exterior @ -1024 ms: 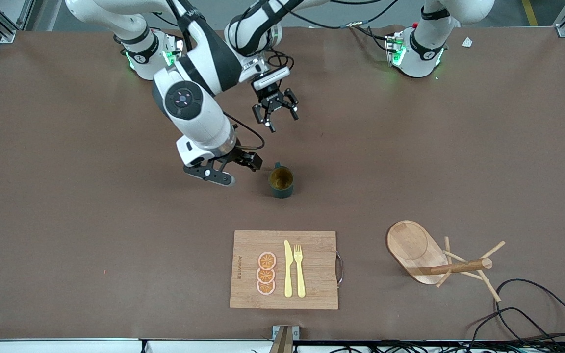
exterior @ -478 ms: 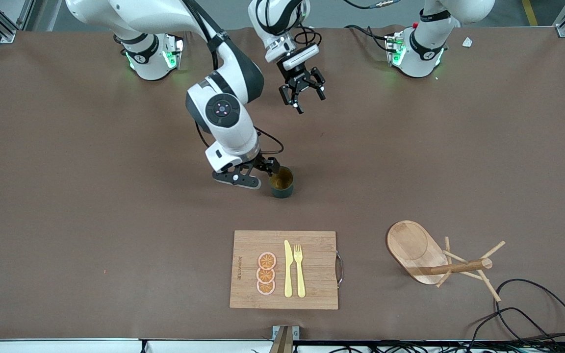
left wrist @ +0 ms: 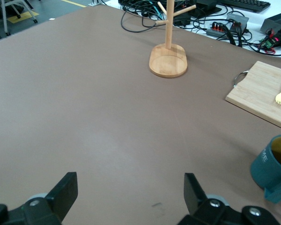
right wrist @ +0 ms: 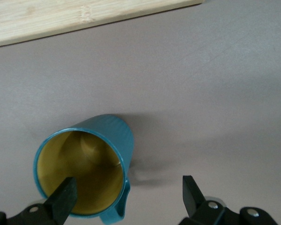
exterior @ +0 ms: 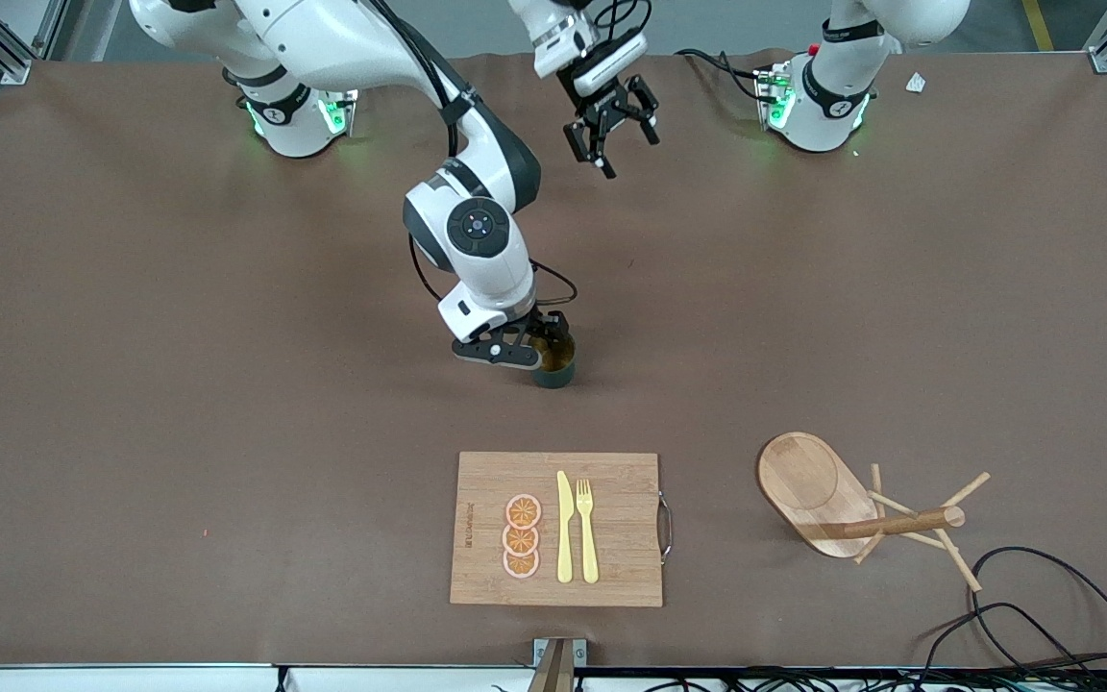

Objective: Transfer cup from left to right arm and place
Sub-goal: 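Grasp the mug with the right gripper while the left gripper releases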

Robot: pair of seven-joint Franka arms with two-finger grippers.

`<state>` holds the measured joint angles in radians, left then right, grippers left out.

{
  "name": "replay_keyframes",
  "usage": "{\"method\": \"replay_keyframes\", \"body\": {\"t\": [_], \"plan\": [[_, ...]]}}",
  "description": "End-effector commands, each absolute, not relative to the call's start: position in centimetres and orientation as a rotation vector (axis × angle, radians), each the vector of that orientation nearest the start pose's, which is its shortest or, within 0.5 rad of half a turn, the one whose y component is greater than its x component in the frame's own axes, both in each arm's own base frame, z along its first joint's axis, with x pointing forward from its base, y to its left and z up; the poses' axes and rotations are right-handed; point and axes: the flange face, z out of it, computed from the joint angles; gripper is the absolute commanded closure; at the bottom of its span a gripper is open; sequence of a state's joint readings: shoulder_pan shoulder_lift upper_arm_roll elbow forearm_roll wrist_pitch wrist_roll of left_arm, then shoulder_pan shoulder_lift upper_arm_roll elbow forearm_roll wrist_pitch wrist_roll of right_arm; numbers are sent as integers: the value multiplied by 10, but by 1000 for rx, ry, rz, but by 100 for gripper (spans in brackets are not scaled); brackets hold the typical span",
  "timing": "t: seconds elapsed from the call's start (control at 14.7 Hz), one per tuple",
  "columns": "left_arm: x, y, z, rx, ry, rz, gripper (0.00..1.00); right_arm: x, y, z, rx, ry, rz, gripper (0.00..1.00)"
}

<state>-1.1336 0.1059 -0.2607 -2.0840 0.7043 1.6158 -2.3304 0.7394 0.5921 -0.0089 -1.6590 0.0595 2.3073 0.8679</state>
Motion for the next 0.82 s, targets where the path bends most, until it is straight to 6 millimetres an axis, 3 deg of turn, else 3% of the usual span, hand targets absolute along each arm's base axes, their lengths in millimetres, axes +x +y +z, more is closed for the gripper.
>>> {"method": "replay_keyframes", "body": {"t": [0.0, 0.14, 0.34, 0.48, 0.61, 0.75], "plan": [[156, -470, 402, -2481, -818, -983, 0, 515, 460, 264, -3069, 258, -52, 0], [171, -471, 430, -2471, -808, -905, 0, 517, 459, 253, -3065, 261, -61, 2], [210, -471, 474, -2494, -806, -802, 0, 517, 461, 243, -3058, 260, -70, 21], [245, -463, 495, -2495, -809, -750, 0, 519, 458, 241, -3062, 256, -69, 54], [284, -448, 521, -2500, -779, -689, 0, 522, 456, 242, -3069, 226, -67, 94], [325, -427, 546, -2536, -767, -606, 0, 523, 454, 244, -3070, 221, -67, 98]]}}
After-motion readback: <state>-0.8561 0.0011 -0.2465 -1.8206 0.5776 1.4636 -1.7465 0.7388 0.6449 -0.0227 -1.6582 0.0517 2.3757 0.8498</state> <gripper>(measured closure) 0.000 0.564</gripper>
